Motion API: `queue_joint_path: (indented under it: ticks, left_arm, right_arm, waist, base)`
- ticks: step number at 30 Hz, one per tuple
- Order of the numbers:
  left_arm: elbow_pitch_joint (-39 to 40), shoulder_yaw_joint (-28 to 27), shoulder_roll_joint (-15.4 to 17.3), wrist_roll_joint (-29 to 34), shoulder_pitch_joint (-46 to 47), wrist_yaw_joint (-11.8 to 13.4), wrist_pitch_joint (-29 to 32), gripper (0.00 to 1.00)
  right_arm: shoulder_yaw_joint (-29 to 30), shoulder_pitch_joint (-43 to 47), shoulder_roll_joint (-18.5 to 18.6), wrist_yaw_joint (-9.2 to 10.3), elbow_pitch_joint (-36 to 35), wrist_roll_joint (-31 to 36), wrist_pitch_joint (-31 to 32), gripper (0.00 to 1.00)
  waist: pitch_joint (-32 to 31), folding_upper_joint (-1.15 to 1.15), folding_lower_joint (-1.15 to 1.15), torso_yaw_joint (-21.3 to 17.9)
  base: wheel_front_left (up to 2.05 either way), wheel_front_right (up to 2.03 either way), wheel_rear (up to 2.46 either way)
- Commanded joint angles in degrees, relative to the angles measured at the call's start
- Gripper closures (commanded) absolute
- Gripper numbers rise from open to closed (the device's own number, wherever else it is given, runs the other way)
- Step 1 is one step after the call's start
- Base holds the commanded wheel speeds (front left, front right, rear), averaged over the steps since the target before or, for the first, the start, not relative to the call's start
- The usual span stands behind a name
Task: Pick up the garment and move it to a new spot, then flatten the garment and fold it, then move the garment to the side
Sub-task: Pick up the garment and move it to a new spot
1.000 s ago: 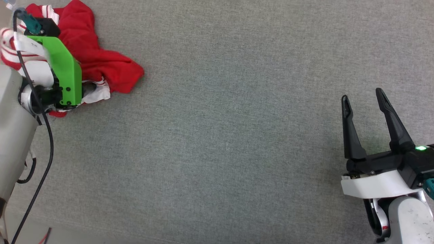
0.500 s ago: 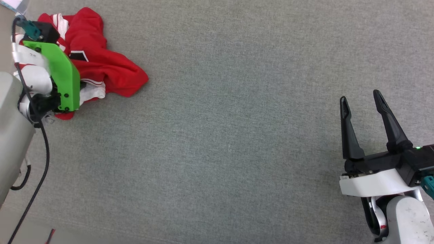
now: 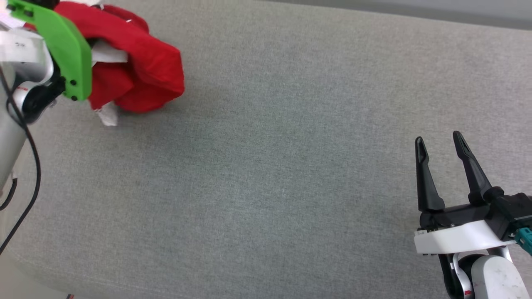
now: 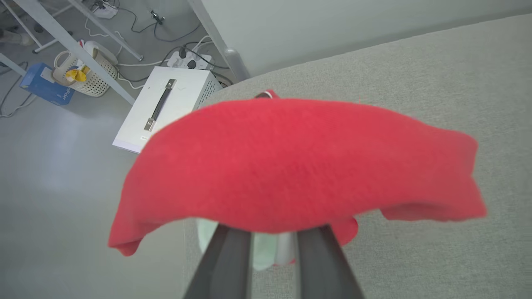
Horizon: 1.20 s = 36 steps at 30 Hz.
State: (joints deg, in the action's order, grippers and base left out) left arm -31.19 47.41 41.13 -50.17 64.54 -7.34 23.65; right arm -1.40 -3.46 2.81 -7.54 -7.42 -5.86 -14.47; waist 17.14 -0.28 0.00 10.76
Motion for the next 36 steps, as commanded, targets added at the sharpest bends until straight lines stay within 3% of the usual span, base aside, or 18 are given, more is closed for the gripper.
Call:
queue_joint_path:
  ticks: [1,8,15,22,30,36]
  left_arm:
    - [1.4,0.6,-0.9,1.5,1.8,-0.1,-0.6,1.0]
    - [7.4,3.0,-4.8,4.3,5.8,-0.1,-1.6,1.0]
    - [10.8,6.7,-10.5,6.6,9.0,-0.1,-2.4,1.0]
    - [9.4,12.4,-17.9,7.2,5.5,-0.1,-6.4,1.0]
    - [4.1,22.1,-27.9,6.6,-1.8,-0.1,-11.8,1.0]
    - [0.9,25.3,-33.7,5.9,-8.5,-0.1,-13.6,1.0]
  right_arm:
    - [-0.1,0.7,0.1,0.05,0.2,-0.6,-0.5,0.0]
    - [-0.5,1.3,0.1,0.05,0.4,-2.6,-0.5,0.0]
    - [-0.5,0.7,0.1,0.05,0.3,-4.3,-0.5,0.0]
    - [0.2,0.2,0.1,0.05,0.1,-6.0,-0.5,0.0]
    - [2.3,-0.9,0.1,0.05,0.1,-7.8,-0.5,0.0]
    - [3.2,-1.4,0.1,0.05,0.3,-8.1,-0.5,0.0]
  waist:
    - [-2.4,0.28,0.0,-1.1]
    - [-4.2,0.28,0.0,-5.3]
    - [-3.1,0.28,0.0,-11.3]
    - [-0.8,0.28,0.0,-16.1]
    - [1.9,0.28,0.0,-17.3]
    - [2.9,0.28,0.0,-17.0]
  base:
    - [0.0,0.0,0.0]
    - [0.0,0.0,0.0]
    - [0.0,0.0,0.0]
    - [0.0,0.0,0.0]
    - [0.0,0.0,0.0]
    - [0.0,0.0,0.0]
